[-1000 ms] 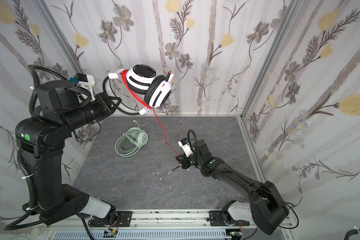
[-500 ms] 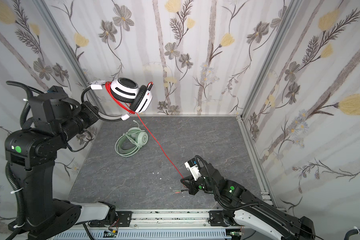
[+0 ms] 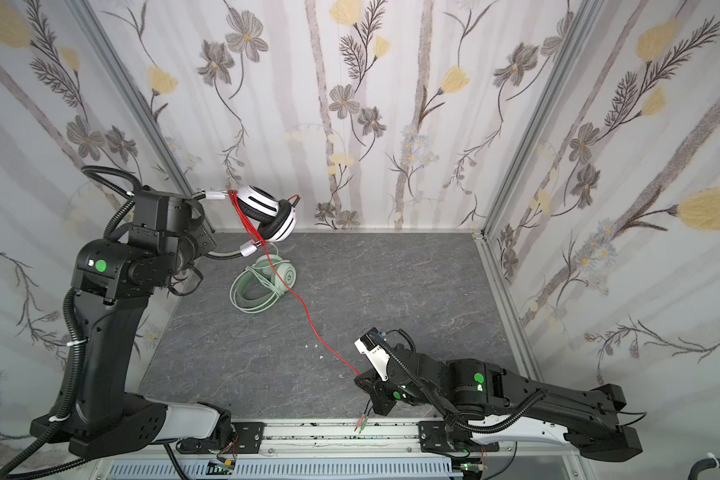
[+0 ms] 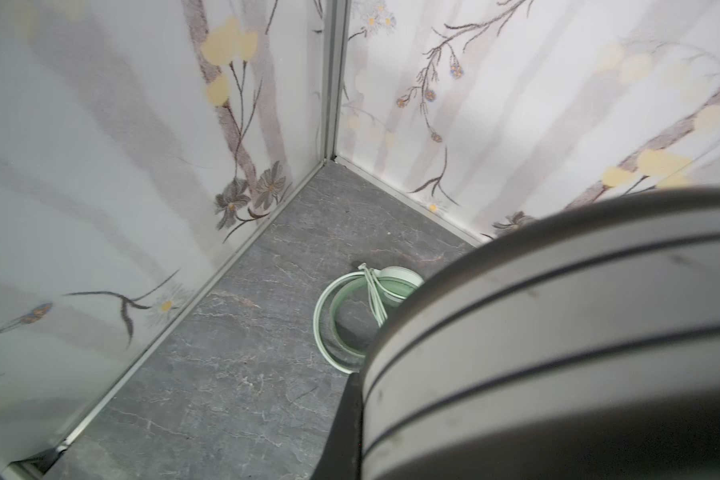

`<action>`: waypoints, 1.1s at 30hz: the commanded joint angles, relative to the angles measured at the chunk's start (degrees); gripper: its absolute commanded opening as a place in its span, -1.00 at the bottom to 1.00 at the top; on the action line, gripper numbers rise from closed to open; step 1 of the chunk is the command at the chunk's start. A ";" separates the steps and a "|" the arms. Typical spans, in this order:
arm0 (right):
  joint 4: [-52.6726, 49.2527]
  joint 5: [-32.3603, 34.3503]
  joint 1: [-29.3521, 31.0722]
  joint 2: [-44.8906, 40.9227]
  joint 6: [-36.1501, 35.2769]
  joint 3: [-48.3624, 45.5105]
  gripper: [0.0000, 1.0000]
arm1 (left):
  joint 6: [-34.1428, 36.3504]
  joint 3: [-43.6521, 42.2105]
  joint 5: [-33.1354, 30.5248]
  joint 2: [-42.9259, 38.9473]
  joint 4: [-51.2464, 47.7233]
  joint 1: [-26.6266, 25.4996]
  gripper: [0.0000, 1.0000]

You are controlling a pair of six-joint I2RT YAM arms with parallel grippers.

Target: Wrap the headphones

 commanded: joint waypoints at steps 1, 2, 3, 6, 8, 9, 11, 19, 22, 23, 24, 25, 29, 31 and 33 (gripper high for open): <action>-5.74 5.62 1.15 0.17 -0.42 4.28 -1.00 | 0.72 -4.52 -5.81 -1.94 4.39 0.24 -1.00; -6.37 6.04 1.30 0.08 -0.76 5.32 -1.00 | 0.77 -6.11 -5.89 -2.48 4.69 0.30 -1.00; -7.13 6.52 1.45 0.14 -1.30 7.08 -1.00 | 0.93 -7.91 -6.06 -3.01 4.96 0.37 -1.00; -9.96 9.95 2.91 0.40 -2.38 12.14 -1.00 | 1.01 -12.37 -5.59 -4.13 5.15 0.36 -1.00; -11.35 11.63 3.51 0.82 -3.21 14.93 -1.00 | 1.86 -16.24 -2.89 -5.52 6.78 0.37 -1.00; -11.85 12.21 3.74 1.06 -3.57 16.28 -1.00 | 2.25 -18.87 -1.43 -6.42 7.99 0.36 -1.00; -12.74 13.06 3.87 1.60 -4.39 18.37 -1.00 | 1.87 -23.65 0.24 -8.83 9.60 0.37 -1.00; -14.30 16.22 4.40 4.52 -7.67 24.60 -1.00 | 0.65 -39.16 12.89 -11.51 14.09 -0.36 -1.00; -14.94 18.54 4.31 5.54 -8.73 25.88 -1.00 | 1.51 -43.01 17.57 -11.73 16.21 -1.54 -1.00; -15.04 19.34 4.30 5.74 -8.95 26.26 -1.00 | 1.62 -43.74 18.11 -11.55 16.10 -1.95 -1.00; -15.06 20.15 4.33 5.88 -9.12 26.59 -1.00 | 1.91 -44.36 18.70 -11.24 15.87 -2.40 -1.00; -15.06 20.97 4.22 6.06 -9.33 26.93 -1.00 | 2.29 -44.99 19.36 -10.97 15.56 -2.97 -1.00; -15.28 23.38 4.03 6.52 -10.45 28.67 -1.00 | 4.78 -46.23 22.33 -10.43 14.41 -5.99 -1.00; -15.51 24.06 3.49 6.96 -11.36 29.97 -1.00 | 6.45 -46.56 22.40 -10.36 13.96 -8.10 -1.00; -15.83 24.09 2.51 7.43 -12.51 31.30 -1.00 | 7.88 -46.53 21.81 -10.04 13.17 -9.36 -1.00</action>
